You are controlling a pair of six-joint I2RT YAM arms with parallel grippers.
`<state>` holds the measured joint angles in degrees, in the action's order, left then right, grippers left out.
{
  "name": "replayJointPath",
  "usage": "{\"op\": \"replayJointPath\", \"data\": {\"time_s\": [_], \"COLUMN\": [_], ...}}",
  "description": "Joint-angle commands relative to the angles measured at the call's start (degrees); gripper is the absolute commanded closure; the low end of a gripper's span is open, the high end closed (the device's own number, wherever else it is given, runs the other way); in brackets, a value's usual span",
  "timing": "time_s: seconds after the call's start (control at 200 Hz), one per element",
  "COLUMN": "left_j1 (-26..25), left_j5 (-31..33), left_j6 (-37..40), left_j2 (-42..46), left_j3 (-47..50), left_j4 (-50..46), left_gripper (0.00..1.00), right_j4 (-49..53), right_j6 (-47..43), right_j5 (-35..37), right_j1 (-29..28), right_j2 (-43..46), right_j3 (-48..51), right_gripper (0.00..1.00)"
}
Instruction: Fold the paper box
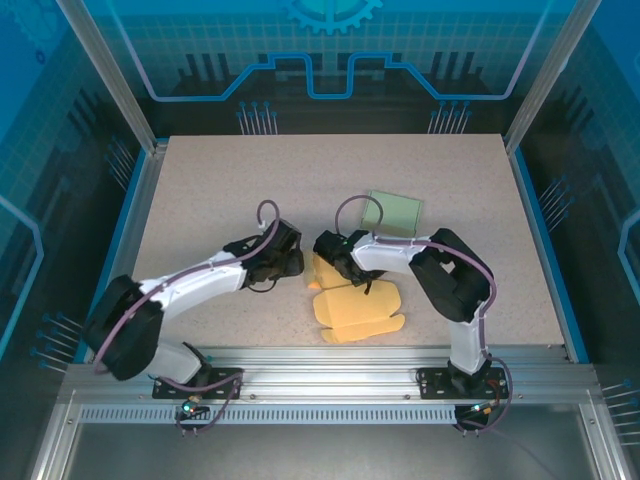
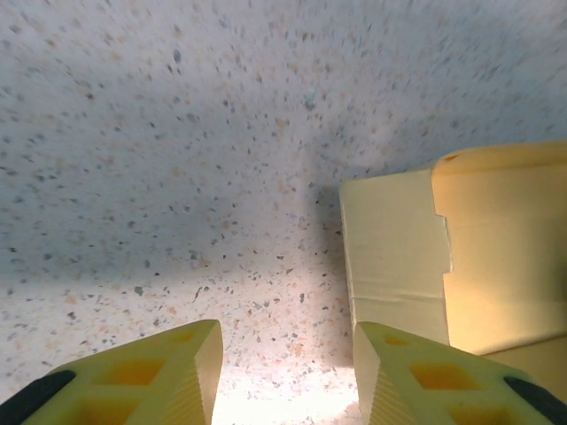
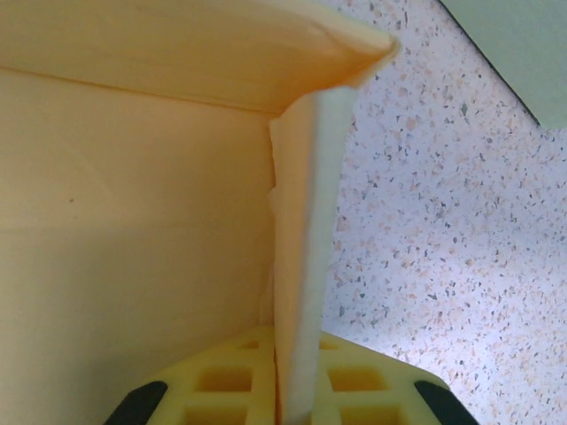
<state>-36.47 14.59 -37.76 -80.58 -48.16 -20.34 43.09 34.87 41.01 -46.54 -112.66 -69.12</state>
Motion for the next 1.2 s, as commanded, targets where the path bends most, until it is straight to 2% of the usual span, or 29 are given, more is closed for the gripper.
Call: {"op": "replayJointPath", "data": {"time_s": [0.0,0.175,0.33,0.43,0.51,0.655,0.715,0.84,0.955,1.196], "left_j1": [0.6,1.0,1.1,1.1,1.0,1.0,1.0,0.9,1.0,-0.4], "left_j5": [3.9,5.2,4.0,-0.4,-4.2,-9.7,-11.3,-13.5,-14.5,-15.2], "left_j6": [-2.8,-3.7,-3.6,-4.6,-6.0,-9.5,-10.5,-11.7,-12.0,-10.9], "left_j2": [5.8,12.1,12.7,10.0,6.7,1.3,-0.6,-3.9,-6.4,-8.3], "left_j3": [2.5,5.4,6.4,7.3,8.5,10.3,10.3,9.7,8.8,6.0], "left_j4": [2.1,1.7,1.8,4.0,7.6,17.6,20.5,23.8,24.7,25.3], "left_gripper": [0.55,0.52,0.52,0.51,0.45,0.44,0.32,0.31,0.33,0.53], "right_j4": [4.9,7.3,5.1,4.1,4.2,4.3,4.2,3.6,2.7,1.9], "right_j6": [-1.5,-0.9,-1.6,-2.1,-2.4,-2.9,-2.9,-3.1,-3.4,-4.2], "right_j5": [-0.3,0.4,-2.9,-4.2,-4.2,-4.9,-5.3,-6.1,-7.2,-8.3], "right_j1": [-0.8,-1.8,-2.0,-1.9,-1.9,-1.9,-1.9,-2.0,-2.0,-1.7], "right_j2": [-5.4,-8.3,-7.7,-5.7,-4.4,-2.9,-2.5,-2.0,-1.6,-1.1], "right_j3": [2.0,-1.1,-1.0,-0.7,-0.8,-1.0,-0.9,-0.4,-0.2,-0.7], "right_gripper": [0.99,1.0,1.0,0.99,0.99,0.98,0.98,0.98,0.98,0.98]}}
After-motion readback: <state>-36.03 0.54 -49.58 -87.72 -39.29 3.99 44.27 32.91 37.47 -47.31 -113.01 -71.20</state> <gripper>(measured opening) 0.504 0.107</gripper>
